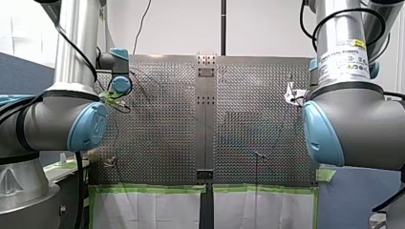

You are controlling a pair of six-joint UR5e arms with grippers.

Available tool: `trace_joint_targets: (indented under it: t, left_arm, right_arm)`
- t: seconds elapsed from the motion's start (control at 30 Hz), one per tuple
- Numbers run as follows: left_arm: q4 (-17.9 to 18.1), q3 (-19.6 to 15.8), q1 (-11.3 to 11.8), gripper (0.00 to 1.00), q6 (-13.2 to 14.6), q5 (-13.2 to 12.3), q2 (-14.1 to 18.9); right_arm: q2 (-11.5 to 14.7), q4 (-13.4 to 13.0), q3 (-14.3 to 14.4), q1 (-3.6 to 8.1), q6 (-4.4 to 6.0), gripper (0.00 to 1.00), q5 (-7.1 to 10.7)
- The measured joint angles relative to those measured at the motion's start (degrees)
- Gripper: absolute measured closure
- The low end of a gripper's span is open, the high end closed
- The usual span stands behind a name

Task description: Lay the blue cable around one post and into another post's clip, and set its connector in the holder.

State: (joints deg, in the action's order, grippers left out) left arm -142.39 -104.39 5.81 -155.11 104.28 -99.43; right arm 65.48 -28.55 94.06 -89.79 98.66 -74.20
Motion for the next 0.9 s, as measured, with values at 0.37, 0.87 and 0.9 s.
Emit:
trace_joint_targets:
  t: [0.37,0.87,0.9]
  left_arm:
    - [0.0,-0.01,-0.03,0.0,0.05,0.0,0.0]
    - [-0.02,-0.01,-0.04,0.0,0.23,0.02,0.0]
    - [-0.02,-0.01,-0.04,0.0,0.24,0.01,0.0]
  right_arm:
    - [-0.46,-0.76,-0.44,1.26,0.72,1.0,0.16]
    - [-0.68,0.7,-4.12,3.14,1.06,1.0,1.42]
    - [-0.71,0.71,-4.21,3.15,0.98,1.0,1.74]
